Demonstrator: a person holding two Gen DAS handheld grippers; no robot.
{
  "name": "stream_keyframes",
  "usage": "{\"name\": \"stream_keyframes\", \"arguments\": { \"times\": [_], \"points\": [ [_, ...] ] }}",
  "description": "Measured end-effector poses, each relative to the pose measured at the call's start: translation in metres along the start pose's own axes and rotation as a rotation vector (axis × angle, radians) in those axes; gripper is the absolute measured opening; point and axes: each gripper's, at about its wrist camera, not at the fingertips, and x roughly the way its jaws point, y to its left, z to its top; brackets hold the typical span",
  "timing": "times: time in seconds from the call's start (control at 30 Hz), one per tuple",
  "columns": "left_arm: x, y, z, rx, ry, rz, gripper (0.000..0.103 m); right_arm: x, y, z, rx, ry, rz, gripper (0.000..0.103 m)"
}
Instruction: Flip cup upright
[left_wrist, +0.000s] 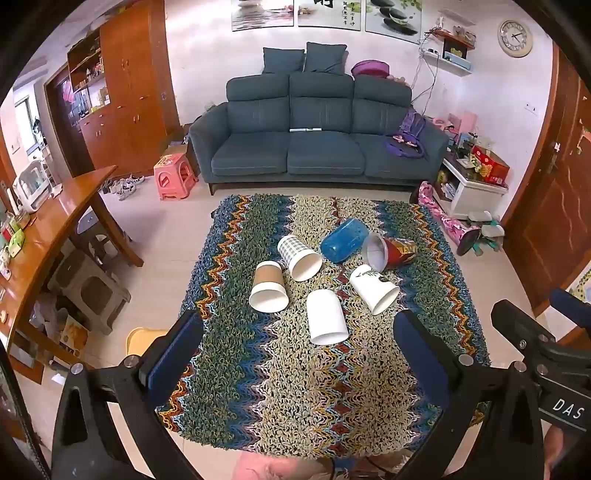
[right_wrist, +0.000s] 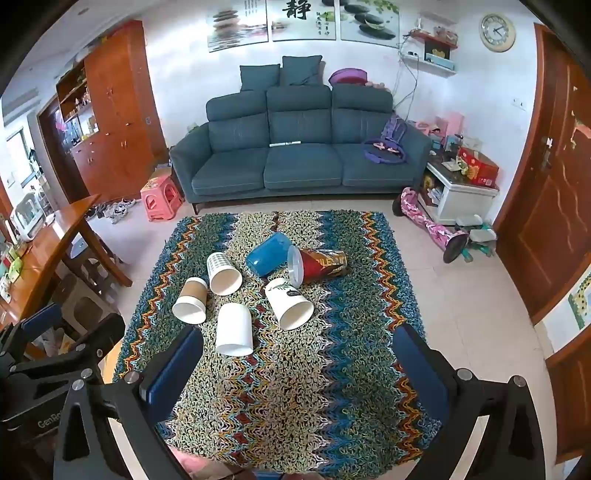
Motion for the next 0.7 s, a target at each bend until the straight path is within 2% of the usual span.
{"name": "stream_keyframes", "arguments": {
  "times": [0.7],
  "points": [
    [0.002,0.0029,-0.0065,0.0,0.007,0.0,0.103,0.0031,-0.0011,-0.0007,0.001,0.003,-0.002,0.103]
  ]
}}
